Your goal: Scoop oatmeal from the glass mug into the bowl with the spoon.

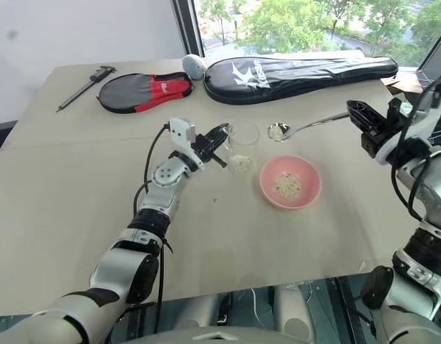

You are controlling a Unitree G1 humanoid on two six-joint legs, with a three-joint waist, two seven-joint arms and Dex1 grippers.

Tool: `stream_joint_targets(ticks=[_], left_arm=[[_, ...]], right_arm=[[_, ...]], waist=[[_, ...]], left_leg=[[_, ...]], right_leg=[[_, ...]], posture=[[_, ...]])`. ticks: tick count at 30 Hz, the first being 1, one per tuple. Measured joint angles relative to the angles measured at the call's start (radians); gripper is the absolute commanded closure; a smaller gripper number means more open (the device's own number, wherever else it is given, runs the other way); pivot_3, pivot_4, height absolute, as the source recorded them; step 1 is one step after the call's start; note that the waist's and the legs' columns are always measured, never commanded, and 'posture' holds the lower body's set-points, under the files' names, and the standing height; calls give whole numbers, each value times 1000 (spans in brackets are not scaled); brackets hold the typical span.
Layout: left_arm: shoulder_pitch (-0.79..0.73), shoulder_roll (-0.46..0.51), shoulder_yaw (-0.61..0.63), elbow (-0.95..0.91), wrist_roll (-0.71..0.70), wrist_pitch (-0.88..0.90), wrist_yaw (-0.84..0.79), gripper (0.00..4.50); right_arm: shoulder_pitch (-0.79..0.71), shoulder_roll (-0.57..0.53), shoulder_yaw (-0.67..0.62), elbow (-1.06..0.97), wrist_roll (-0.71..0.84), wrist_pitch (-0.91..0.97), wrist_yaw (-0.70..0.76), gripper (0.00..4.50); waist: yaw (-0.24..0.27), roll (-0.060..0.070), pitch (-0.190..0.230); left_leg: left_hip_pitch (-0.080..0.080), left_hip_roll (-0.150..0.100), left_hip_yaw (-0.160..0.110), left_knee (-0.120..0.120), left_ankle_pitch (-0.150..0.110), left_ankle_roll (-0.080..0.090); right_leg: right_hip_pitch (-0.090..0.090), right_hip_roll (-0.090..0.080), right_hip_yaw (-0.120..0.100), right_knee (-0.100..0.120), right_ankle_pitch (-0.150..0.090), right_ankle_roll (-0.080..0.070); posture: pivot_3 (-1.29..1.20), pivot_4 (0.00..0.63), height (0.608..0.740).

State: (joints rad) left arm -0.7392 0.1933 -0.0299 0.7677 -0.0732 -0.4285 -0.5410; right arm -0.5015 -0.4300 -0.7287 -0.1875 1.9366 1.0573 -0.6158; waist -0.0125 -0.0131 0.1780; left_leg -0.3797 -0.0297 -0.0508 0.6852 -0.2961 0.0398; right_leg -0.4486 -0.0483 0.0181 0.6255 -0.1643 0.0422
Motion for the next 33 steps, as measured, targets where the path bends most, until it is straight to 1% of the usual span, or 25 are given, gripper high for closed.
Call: stream_joint_targets(ticks=[6,11,14,16,17,18,19,20,22,24,25,27,29,33], left_arm=[[-8,5,3,20,-7,-5,-6,4403],[-13,10,7,31,-9,-9,-13,4403],[-14,12,13,35,-9,-9,-19,4403],[-14,12,14,36,-9,-9,-19,4403],[-13,12,16,37,-9,-9,-20,4403],[-13,12,17,37,-9,-9,-20,4403],[-13,12,17,38,-8,-9,-21,4403],[-14,11,17,38,-8,-9,-21,4403],[-13,11,17,38,-8,-10,-21,4403],[-13,10,19,37,-8,-10,-19,4403],[-13,9,18,36,-8,-10,-19,4403],[-10,9,19,33,-8,-10,-16,4403],[-9,9,19,31,-8,-10,-14,4403],[-1,10,21,24,-9,-10,-3,4403]], right_arm=[[127,-30,-4,-57,0,-13,51,4500],[251,-106,-4,-82,1,-13,117,4500],[281,-174,15,-90,1,-13,152,4500],[282,-198,23,-94,1,-12,155,4500],[277,-263,68,-104,1,-14,150,4500],[273,-289,87,-112,1,-13,149,4500],[226,-384,160,-146,1,-14,149,4500],[217,-412,178,-155,1,-12,149,4500],[189,-508,244,-183,3,-8,158,4500],[137,-584,315,-209,-10,-7,201,4500],[121,-600,330,-218,-17,-6,215,4500],[64,-662,387,-253,-94,8,287,4500],[37,-688,416,-273,-146,12,328,4500],[-31,-768,527,-347,-377,29,518,4500]], waist=[[0,0,0],[-1,0,0],[-2,0,0],[-2,0,0],[-3,0,0],[-3,0,0],[-3,0,0],[-1,0,0],[1,-1,-1],[0,-2,-1],[1,-2,-1],[2,-2,-1],[2,-2,-1],[3,-2,-1]], left_leg=[[0,0,1,0,0,0],[1,0,2,0,0,0],[1,0,3,0,0,0],[2,1,3,0,0,1],[2,1,5,1,0,1],[2,1,5,1,0,1],[2,1,5,2,0,1],[2,1,4,2,0,1],[1,1,4,2,0,1],[1,1,4,2,0,1],[1,1,4,2,0,1],[0,1,3,2,0,1],[0,1,3,2,0,1],[0,1,2,2,0,1]], right_leg=[[0,0,1,0,0,0],[1,0,2,0,0,0],[1,1,4,0,0,0],[1,2,4,0,0,0],[1,2,5,0,0,1],[1,2,5,0,0,1],[2,2,5,0,0,1],[2,2,5,0,0,1],[2,2,4,-1,0,1],[1,2,4,-2,0,1],[2,2,4,-2,0,1],[2,2,4,-3,0,1],[2,1,3,-4,0,1],[1,1,3,-4,0,1]], posture=[[0,150,740],[0,150,740],[0,150,740],[0,150,740],[0,150,740],[0,150,740],[0,150,740],[0,150,740],[0,150,740],[0,150,740],[0,150,740],[0,150,740],[0,150,740],[0,150,740]])
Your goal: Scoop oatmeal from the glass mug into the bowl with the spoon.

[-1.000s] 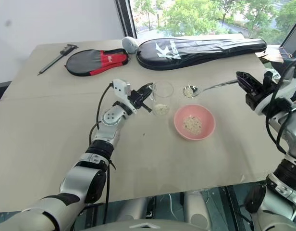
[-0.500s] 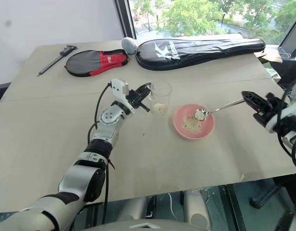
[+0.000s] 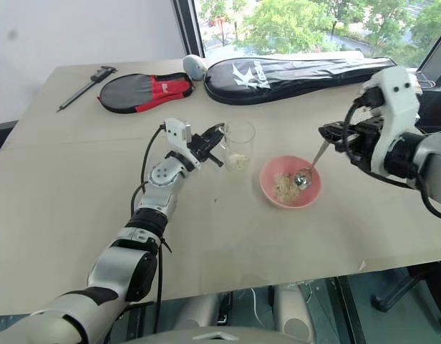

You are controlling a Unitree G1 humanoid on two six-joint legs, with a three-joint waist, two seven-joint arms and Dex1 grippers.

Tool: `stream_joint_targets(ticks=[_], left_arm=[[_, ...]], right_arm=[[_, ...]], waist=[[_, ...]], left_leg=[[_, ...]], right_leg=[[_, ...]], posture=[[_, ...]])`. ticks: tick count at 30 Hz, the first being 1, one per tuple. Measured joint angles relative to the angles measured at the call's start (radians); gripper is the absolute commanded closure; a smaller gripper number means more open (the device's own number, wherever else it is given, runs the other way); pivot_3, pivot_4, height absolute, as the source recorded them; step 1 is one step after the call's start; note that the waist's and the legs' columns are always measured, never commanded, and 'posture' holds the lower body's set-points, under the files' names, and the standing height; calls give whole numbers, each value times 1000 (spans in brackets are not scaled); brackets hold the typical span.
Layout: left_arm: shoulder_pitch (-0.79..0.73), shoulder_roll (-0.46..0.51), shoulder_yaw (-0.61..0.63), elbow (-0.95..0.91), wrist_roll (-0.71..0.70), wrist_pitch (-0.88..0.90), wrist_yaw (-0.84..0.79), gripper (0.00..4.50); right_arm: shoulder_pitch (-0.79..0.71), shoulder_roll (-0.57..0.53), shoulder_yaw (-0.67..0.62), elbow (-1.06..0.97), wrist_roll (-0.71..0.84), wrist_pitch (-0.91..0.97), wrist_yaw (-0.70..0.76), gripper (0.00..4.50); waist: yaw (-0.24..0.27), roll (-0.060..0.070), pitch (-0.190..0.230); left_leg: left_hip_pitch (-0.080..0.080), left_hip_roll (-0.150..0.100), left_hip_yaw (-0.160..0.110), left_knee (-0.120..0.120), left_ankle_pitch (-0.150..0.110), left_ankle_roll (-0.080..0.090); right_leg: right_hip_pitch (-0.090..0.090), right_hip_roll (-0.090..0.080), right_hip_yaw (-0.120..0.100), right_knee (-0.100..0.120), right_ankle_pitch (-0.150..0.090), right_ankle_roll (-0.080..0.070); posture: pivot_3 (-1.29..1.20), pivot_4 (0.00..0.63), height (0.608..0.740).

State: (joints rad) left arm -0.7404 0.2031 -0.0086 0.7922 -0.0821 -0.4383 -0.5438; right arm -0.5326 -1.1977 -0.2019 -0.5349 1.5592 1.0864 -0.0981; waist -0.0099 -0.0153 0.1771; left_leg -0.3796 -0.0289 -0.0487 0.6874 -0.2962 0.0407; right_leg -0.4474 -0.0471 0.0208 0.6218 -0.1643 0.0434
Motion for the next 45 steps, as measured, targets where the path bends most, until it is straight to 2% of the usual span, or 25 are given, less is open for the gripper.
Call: stream_joint_targets(ticks=[3,6,9,10,14,16,17,18,25,30,36,38,39,42,43,44,45], left_arm=[[8,0,0,-9,0,0,8,4403],[23,1,0,-29,0,0,17,4403],[39,3,2,-47,-1,1,24,4403],[49,4,4,-61,-1,5,26,4403],[71,-2,6,-97,-7,21,27,4403],[84,0,8,-112,-10,27,27,4403],[90,-3,8,-121,-12,36,31,4403],[91,-3,7,-128,-12,40,32,4403],[122,-6,7,-177,-17,62,49,4403],[149,-4,8,-217,-18,78,67,4403],[180,1,7,-264,-17,90,78,4403],[189,1,7,-277,-17,98,84,4500],[190,1,7,-280,-17,100,86,4500],[204,4,7,-302,-17,109,91,4500],[206,4,7,-306,-18,111,92,4500],[206,4,7,-308,-18,113,92,4500],[207,4,7,-310,-18,118,93,4500]], right_arm=[[-23,-14,38,-33,-101,0,95,4500],[-21,42,27,18,-78,-7,91,4500],[-30,123,-6,138,35,-45,-7,4500],[-61,180,-17,205,112,-88,-83,4500],[-191,283,-12,289,274,-190,-251,4500],[-242,320,0,305,301,-205,-293,4500],[-302,387,15,332,306,-230,-323,4500],[-318,407,27,340,305,-237,-328,4500],[-355,581,135,395,197,-232,-339,4500],[-358,575,178,416,45,-166,-247,4500],[-360,591,193,436,-59,-122,-145,4500],[-362,606,193,437,-99,-109,-111,3746],[-362,610,193,438,-112,-107,-105,3529],[-363,630,192,440,-180,-105,-63,2166],[-364,641,191,440,-197,-105,-54,1575],[-365,648,191,440,-207,-105,-47,1208],[-368,659,190,440,-231,-107,-37,1208]], waist=[[0,-1,0],[0,-2,-1],[0,-3,-1],[-3,-4,-2],[-2,-2,-2],[-1,-3,-2],[-4,-2,-2],[-3,-2,-2],[0,-3,-2],[-2,-2,-3],[-3,-2,-3],[-3,-2,-3],[-3,-2,-3],[-4,-2,-3],[-4,-2,-3],[-4,-2,-3],[-3,-2,-3]], left_leg=[[0,0,0,0,0,0],[0,0,0,0,0,0],[1,0,1,0,0,0],[1,1,2,0,0,0],[1,1,1,0,0,0],[0,1,0,0,0,0],[1,1,2,0,0,0],[1,1,2,0,0,0],[0,0,1,0,0,0],[0,0,0,0,0,1],[1,0,0,0,0,1],[1,0,0,0,0,1],[0,0,-1,0,0,1],[1,0,-1,0,0,1],[1,0,-1,0,0,1],[0,0,-1,0,0,1],[0,0,-1,0,0,1]], right_leg=[[0,0,0,0,0,0],[0,0,0,0,0,0],[0,-1,1,0,1,0],[0,-1,2,0,1,0],[-1,0,2,2,1,0],[-1,0,0,2,1,0],[-1,-1,2,2,1,0],[-1,-1,2,2,1,0],[-1,-2,0,2,1,0],[-1,-2,-1,2,1,0],[-1,-2,-1,3,1,-1],[-1,-2,-1,3,1,-1],[-1,-2,-1,3,1,-1],[-1,-2,-1,3,1,-1],[-1,-2,-1,3,1,-1],[-1,-2,-2,3,1,-1],[-1,-2,-2,3,1,-1]], posture=[[0,150,740],[0,150,740],[0,150,740],[0,150,740],[0,150,740],[0,150,740],[0,150,740],[0,150,740],[0,150,740],[0,150,740],[0,150,740],[0,150,740],[0,150,740],[0,150,740],[0,150,740],[0,150,740],[0,150,740]])
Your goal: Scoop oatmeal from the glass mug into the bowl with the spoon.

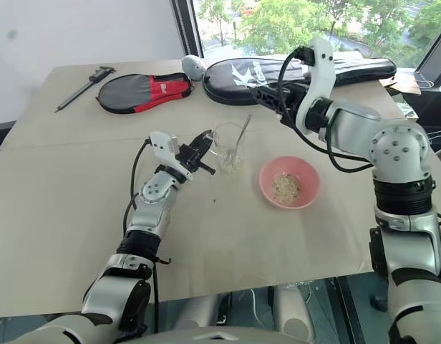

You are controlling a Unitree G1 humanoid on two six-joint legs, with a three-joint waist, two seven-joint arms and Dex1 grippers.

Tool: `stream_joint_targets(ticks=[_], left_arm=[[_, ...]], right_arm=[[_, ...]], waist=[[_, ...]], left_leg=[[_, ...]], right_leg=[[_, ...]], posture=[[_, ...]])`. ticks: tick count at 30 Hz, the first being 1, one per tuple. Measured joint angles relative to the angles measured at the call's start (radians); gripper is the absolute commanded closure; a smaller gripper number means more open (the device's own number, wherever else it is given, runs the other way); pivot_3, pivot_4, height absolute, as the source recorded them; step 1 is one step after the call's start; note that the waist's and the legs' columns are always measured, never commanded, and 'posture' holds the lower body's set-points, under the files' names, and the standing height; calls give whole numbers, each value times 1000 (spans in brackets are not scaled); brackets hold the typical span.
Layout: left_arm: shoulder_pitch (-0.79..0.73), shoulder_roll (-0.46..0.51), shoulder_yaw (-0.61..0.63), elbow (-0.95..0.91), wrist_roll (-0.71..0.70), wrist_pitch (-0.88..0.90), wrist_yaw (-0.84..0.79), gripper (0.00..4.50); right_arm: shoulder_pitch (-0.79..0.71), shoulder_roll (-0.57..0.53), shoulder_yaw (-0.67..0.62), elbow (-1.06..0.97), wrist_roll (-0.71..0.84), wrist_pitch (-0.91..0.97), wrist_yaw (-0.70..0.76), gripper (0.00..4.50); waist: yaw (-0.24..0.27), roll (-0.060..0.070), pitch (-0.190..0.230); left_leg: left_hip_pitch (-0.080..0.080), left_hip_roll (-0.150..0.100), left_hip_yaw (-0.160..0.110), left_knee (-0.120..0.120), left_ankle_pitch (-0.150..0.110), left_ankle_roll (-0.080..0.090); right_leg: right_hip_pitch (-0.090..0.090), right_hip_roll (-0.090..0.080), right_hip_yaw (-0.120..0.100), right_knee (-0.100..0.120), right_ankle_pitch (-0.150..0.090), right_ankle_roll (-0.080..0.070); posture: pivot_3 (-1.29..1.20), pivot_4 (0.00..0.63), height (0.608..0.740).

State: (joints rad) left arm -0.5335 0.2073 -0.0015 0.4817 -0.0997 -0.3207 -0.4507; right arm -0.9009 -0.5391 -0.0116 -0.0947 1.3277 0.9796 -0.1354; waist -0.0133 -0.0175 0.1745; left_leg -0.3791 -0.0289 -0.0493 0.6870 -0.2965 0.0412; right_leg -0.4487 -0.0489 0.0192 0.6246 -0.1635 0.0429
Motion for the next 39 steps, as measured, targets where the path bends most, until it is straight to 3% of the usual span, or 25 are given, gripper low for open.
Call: stream_joint_targets(ticks=[12,13,17,27,30,37,39], left_arm=[[13,0,2,-18,-8,10,0,4500],[16,0,2,-20,-9,11,0,3748],[33,5,1,-20,0,22,1,2095],[95,30,0,-100,8,61,11,2095],[176,68,2,-214,1,107,0,2095],[377,162,46,-504,-51,252,-30,2095],[461,189,74,-617,-90,304,-44,1594]], right_arm=[[-17,55,-48,21,-178,-4,59,1208],[-17,63,-49,21,-186,-2,64,1148],[-17,83,-71,22,-207,0,67,1148],[0,78,-107,-10,-243,22,131,1148],[85,15,-121,-69,-283,-9,222,1148],[453,-107,-201,-77,-470,-250,518,1148],[586,-156,-230,-52,-545,-352,630,1148]], waist=[[0,0,0],[0,0,0],[2,0,0],[1,0,0],[3,0,0],[8,2,1],[7,2,1]], left_leg=[[0,0,0,0,0,0],[0,0,0,0,0,0],[-1,-1,-1,0,0,0],[-1,-1,-1,-1,0,0],[-2,-1,-2,-1,0,0],[-2,-2,-2,-2,0,0],[-1,-1,-1,-2,0,0]], right_leg=[[0,0,0,0,0,0],[0,0,0,0,0,0],[-1,-1,-1,0,0,0],[-1,-1,-1,0,0,0],[-1,-2,-2,-2,0,0],[-1,-3,-2,-4,0,0],[0,-3,-2,-4,0,0]], posture=[[0,150,740],[0,150,740],[0,150,740],[0,150,740],[0,150,740],[0,150,740],[0,150,740]])
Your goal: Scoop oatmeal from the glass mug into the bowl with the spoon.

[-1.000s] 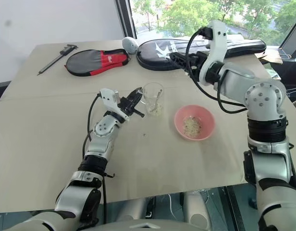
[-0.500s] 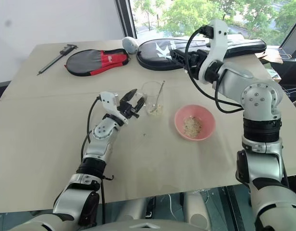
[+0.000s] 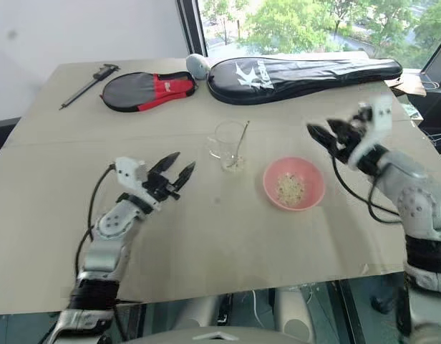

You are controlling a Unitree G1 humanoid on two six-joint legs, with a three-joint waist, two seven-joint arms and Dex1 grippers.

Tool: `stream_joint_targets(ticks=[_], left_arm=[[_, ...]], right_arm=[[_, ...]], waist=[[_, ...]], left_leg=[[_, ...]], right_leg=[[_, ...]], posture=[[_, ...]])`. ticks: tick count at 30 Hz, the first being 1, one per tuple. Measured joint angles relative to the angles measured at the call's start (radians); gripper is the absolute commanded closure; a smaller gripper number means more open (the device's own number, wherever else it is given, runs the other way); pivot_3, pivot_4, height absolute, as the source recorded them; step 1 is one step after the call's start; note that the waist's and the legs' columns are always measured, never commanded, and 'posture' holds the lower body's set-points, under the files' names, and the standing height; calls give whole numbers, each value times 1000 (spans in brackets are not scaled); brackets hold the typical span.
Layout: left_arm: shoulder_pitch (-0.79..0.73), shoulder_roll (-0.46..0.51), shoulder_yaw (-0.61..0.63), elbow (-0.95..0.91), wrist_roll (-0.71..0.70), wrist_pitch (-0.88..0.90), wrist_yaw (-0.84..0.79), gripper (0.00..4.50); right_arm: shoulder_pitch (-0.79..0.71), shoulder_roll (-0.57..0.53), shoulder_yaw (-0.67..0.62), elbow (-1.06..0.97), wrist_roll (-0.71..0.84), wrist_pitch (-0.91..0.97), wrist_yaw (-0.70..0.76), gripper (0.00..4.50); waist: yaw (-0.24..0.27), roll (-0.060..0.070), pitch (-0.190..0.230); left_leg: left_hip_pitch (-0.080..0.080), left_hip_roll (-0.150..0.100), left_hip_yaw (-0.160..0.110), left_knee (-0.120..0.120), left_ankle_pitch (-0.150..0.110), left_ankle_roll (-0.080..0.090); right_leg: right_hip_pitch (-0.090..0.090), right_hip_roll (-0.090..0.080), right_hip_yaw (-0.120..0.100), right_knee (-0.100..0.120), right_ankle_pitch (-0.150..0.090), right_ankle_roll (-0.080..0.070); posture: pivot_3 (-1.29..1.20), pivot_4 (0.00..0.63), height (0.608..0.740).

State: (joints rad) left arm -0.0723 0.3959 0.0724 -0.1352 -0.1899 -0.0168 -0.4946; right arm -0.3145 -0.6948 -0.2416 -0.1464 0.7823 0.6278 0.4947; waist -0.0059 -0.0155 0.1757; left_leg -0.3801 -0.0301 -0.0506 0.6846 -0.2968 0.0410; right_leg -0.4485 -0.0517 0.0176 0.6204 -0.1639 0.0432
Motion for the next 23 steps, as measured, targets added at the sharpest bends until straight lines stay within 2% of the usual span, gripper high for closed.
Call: stream_joint_targets(ticks=[2,3,4,6,11,16,23], left_arm=[[85,24,21,-71,-21,39,-8,786],[126,30,25,-102,-31,57,-13,264],[164,31,27,-126,-36,69,-18,0],[236,33,27,-170,-48,95,-25,0],[363,33,36,-252,-72,132,-28,0],[485,33,45,-332,-108,146,-45,0],[592,32,46,-391,-106,152,-35,0]], right_arm=[[100,-23,-16,42,-64,-88,90,1148],[141,-28,-24,51,-81,-121,130,903],[170,-31,-34,60,-94,-144,162,635],[236,-54,-45,87,-123,-209,250,44],[373,-33,-99,124,-138,-302,374,44],[514,3,-94,83,-163,-367,464,44],[557,60,-43,35,-213,-438,488,44]], waist=[[-4,0,0],[-7,0,0],[-9,0,0],[-7,0,0],[-5,0,0],[-8,0,0],[-8,-1,1]], left_leg=[[1,1,1,0,0,0],[2,1,2,0,0,0],[3,2,3,0,0,0],[5,2,4,0,0,0],[15,5,5,0,0,0],[17,6,9,0,-1,0],[18,7,11,0,-1,0]], right_leg=[[0,1,1,0,0,0],[0,3,3,0,0,0],[1,3,4,1,0,0],[3,4,4,1,-1,1],[12,6,5,1,-6,1],[12,7,8,1,-6,1],[12,8,10,1,-7,1]], posture=[[0,150,740],[0,150,740],[0,150,740],[0,150,740],[0,150,740],[0,150,740],[0,150,740]])
